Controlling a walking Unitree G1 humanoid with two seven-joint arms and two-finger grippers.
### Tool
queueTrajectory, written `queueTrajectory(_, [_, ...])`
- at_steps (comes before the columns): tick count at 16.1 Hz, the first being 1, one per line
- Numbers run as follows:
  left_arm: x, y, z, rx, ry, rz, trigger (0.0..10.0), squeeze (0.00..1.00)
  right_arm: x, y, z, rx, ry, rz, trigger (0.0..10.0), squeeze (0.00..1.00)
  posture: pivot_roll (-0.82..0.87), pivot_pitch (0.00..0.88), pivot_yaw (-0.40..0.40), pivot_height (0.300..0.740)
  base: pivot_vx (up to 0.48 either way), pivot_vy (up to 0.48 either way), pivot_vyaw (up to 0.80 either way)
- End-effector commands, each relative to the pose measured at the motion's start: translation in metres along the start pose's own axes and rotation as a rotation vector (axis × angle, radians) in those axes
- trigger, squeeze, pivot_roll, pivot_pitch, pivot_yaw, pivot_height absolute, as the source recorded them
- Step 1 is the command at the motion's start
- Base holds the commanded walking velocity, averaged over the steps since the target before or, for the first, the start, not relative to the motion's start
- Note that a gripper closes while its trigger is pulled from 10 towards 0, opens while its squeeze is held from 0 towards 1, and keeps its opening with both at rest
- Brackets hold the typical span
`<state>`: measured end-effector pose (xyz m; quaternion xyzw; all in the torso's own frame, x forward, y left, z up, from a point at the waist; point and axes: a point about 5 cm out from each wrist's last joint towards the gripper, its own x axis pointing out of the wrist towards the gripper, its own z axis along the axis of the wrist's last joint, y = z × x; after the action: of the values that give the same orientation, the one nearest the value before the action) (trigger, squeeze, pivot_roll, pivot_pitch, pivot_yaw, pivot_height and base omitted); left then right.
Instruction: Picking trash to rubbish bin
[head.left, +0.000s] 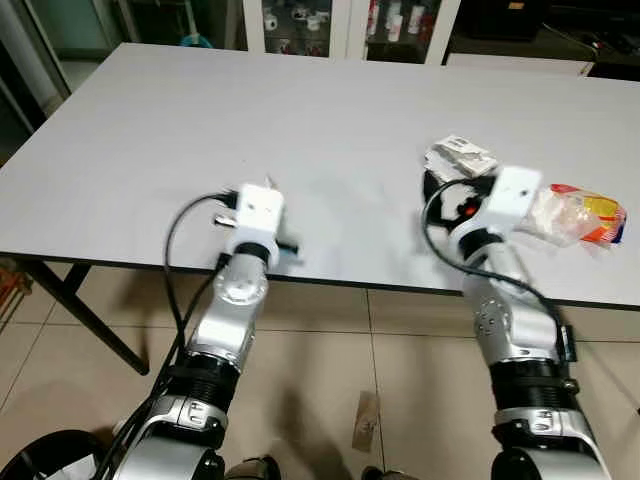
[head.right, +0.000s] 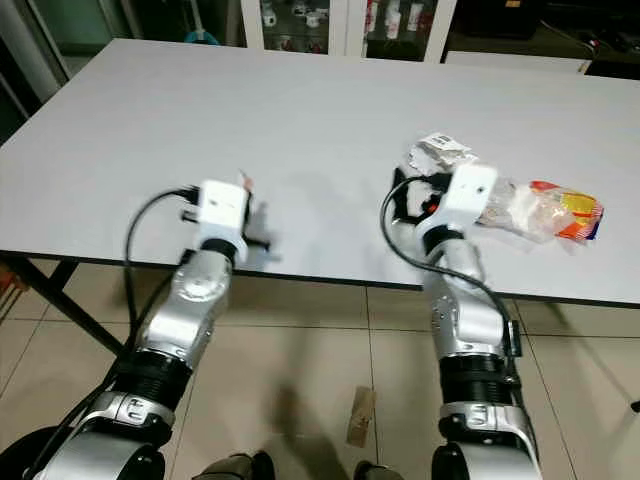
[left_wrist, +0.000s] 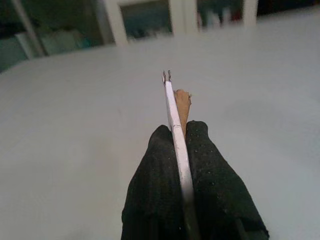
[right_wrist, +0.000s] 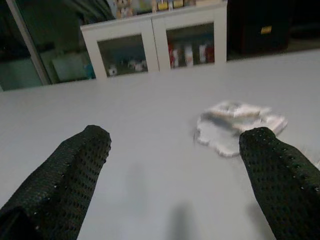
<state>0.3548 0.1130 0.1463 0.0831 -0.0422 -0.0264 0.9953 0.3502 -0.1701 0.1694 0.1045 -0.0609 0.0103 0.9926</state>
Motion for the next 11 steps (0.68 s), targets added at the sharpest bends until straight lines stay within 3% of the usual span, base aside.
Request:
queueTrajectory(1, [0.0,0.01,0.025,-0.067,-0.152,0.046,10.0,0.0,0.001,-0.002,0.016,-0.016,-0.073,-0.017,10.0,0.0,-0.04,0.066,-0.004,0.74,0.0,0.0,0.0])
queueTrajectory(3, [-0.003,0.015,0.045,-0.038,-0.281,0.042,10.0,0.0,-0.004,-0.009,0.026,-0.108,-0.157,-0.058,10.0,0.0,-0.03,0.063,-0.01,0.74,0.0,0.0,0.0])
queueTrajectory(4, [-0.005,0.019,0.05,-0.028,-0.315,0.044,10.0,0.0,-0.007,-0.012,0.03,-0.097,-0.182,-0.07,10.0,0.0,-0.03,0.059,-0.008,0.74,0.0,0.0,0.0])
queueTrajectory(6, [-0.009,0.029,0.046,-0.02,-0.329,0.064,10.0,0.0,-0.008,-0.018,0.028,-0.085,-0.18,-0.092,10.0,0.0,-0.03,0.052,-0.004,0.74,0.0,0.0,0.0])
queueTrajectory(8, [-0.014,0.037,0.028,-0.002,-0.271,0.092,10.0,0.0,-0.01,-0.015,0.018,-0.084,-0.144,-0.101,10.0,0.0,-0.03,0.047,0.0,0.74,0.0,0.0,0.0])
queueTrajectory(11, [-0.02,0.033,0.02,0.001,-0.251,0.068,10.0,0.0,-0.018,-0.015,0.005,-0.087,-0.103,-0.114,10.0,0.0,-0.02,0.04,-0.001,0.74,0.0,0.0,0.0])
